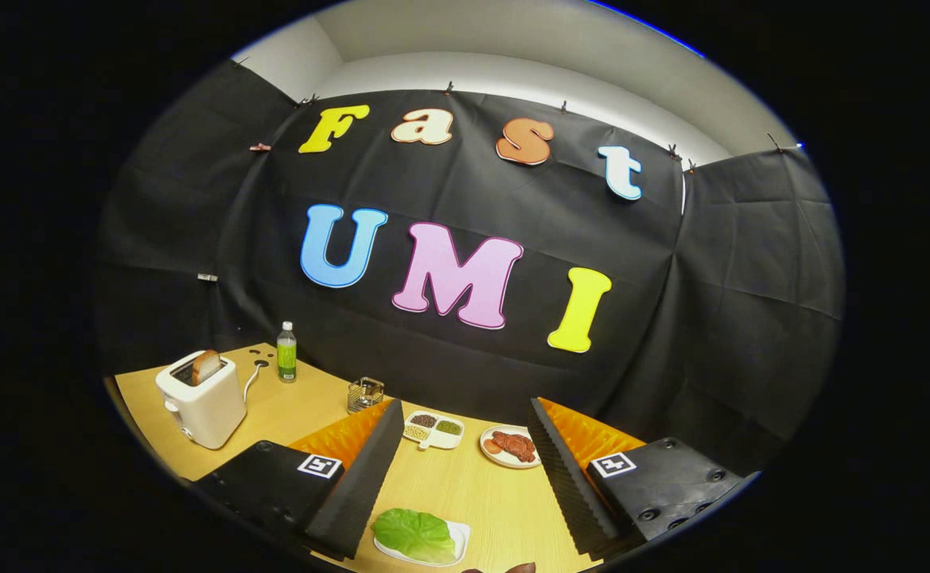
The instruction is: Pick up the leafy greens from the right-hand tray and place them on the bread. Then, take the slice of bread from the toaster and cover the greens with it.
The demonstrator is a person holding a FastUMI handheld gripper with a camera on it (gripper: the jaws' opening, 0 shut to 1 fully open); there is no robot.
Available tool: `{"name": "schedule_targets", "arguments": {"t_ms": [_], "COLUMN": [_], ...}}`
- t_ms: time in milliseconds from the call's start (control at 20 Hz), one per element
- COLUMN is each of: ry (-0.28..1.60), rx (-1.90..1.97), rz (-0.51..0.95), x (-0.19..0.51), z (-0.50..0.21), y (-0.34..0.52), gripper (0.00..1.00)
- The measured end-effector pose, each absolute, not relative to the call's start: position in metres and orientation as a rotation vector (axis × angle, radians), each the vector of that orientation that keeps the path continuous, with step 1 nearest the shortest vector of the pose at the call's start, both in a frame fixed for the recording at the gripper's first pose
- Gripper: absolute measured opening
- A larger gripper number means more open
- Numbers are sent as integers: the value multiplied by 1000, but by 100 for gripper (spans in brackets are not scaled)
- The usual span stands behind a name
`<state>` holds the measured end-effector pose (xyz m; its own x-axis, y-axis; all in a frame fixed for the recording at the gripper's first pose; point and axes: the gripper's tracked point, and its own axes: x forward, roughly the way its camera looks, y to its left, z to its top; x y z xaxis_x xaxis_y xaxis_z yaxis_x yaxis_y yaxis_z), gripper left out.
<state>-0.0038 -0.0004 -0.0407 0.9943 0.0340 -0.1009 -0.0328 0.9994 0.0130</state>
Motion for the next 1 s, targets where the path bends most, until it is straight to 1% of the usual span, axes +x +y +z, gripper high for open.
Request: {"name": "schedule_targets", "arguments": {"t_ms": [400,900,950,1000], "ry": [106,115,117,134], "rx": [47,39,38,35], "rz": [61,36,48,91], "x": [1,-4,-4,-1], "z": [-46,-51,-54,-65], "y": [6,-9,-6,1], "gripper": [97,97,97,97]}}
